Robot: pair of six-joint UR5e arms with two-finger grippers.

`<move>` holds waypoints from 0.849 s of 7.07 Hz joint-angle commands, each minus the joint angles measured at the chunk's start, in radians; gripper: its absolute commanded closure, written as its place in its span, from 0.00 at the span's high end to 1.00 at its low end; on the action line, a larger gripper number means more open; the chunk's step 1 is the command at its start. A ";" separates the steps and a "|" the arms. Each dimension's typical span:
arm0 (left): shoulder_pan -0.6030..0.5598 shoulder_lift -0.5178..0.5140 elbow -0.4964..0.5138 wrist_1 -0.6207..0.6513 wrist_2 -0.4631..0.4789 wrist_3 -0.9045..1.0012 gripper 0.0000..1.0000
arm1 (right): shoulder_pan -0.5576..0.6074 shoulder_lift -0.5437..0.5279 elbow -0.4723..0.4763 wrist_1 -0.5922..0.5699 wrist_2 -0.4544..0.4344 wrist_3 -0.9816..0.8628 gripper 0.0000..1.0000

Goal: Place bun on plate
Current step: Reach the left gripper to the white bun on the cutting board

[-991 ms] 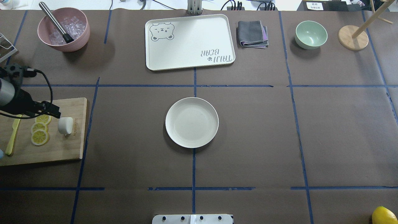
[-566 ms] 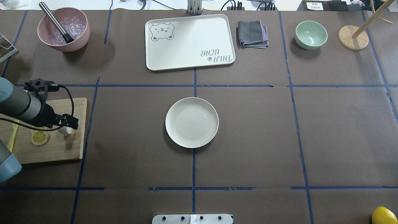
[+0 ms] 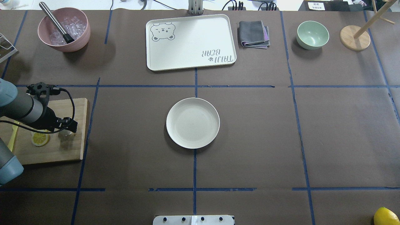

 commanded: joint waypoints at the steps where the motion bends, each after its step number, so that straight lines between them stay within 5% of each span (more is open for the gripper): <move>1: 0.003 -0.001 0.001 0.000 -0.002 -0.002 0.17 | 0.000 -0.002 0.001 0.000 0.001 0.001 1.00; 4: 0.002 -0.024 -0.019 0.008 -0.003 -0.005 0.14 | 0.000 -0.002 0.001 0.000 0.001 0.001 1.00; 6: 0.003 -0.151 0.007 0.055 -0.003 -0.064 0.14 | 0.000 -0.002 0.001 0.000 0.001 0.002 1.00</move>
